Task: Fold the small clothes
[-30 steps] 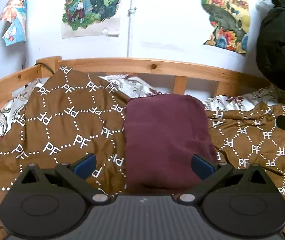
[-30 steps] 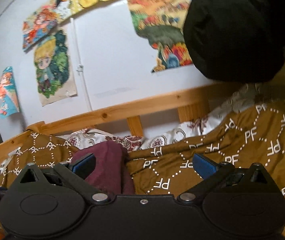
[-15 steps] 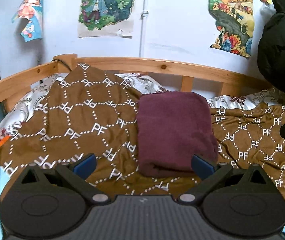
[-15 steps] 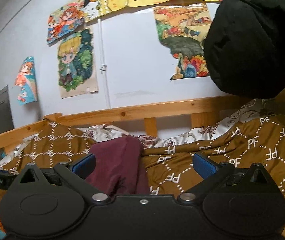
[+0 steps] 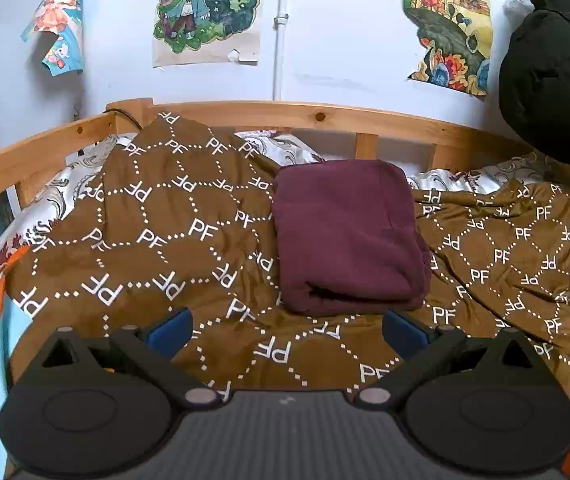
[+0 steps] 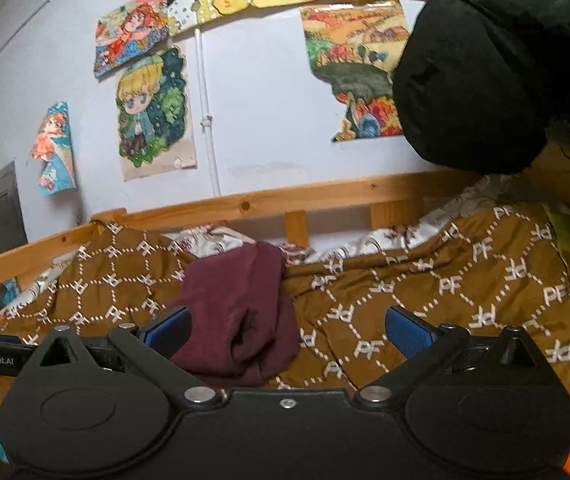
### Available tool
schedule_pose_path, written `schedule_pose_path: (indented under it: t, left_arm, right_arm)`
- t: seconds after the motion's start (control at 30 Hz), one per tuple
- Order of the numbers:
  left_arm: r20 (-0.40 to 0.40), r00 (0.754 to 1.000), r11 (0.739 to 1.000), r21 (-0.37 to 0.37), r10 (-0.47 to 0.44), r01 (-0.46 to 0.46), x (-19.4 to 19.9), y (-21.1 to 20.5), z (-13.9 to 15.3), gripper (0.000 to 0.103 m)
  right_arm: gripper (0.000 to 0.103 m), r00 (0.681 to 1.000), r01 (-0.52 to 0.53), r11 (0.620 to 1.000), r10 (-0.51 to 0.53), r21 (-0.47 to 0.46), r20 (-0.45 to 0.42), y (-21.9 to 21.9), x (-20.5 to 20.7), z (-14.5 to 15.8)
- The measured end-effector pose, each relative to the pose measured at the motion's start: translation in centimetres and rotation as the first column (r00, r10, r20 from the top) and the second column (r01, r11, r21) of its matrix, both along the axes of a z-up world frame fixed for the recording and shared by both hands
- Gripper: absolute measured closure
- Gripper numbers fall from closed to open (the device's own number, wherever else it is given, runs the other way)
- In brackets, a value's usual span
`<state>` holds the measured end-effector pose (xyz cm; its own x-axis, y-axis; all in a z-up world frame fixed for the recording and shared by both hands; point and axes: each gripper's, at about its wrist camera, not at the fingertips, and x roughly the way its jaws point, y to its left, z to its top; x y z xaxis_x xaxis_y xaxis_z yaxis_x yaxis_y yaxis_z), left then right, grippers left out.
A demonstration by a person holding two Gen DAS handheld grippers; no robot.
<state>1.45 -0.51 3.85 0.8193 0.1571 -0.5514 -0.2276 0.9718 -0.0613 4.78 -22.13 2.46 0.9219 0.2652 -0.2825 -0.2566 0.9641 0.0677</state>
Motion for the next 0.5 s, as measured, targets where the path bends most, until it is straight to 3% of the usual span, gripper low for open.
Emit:
schedule_pose_path:
  t: [0.23,0.5]
  left_arm:
    - [-0.022,1.000,1.000,0.004,-0.013,0.013,0.1,-0.1,-1.2,0.001]
    - [-0.037,0.999,1.000,-0.008,0.001,-0.002,0.6,0.2,-1.8,0.001]
  right_arm:
    - [0.001,0.999,0.001,0.999,-0.002,-0.033,-0.051,0.2,-0.8,-1.6]
    - [0.001,0.999,-0.003,0.999,0.001,-0.040,-0.038,0.5,-0.5,-2.0]
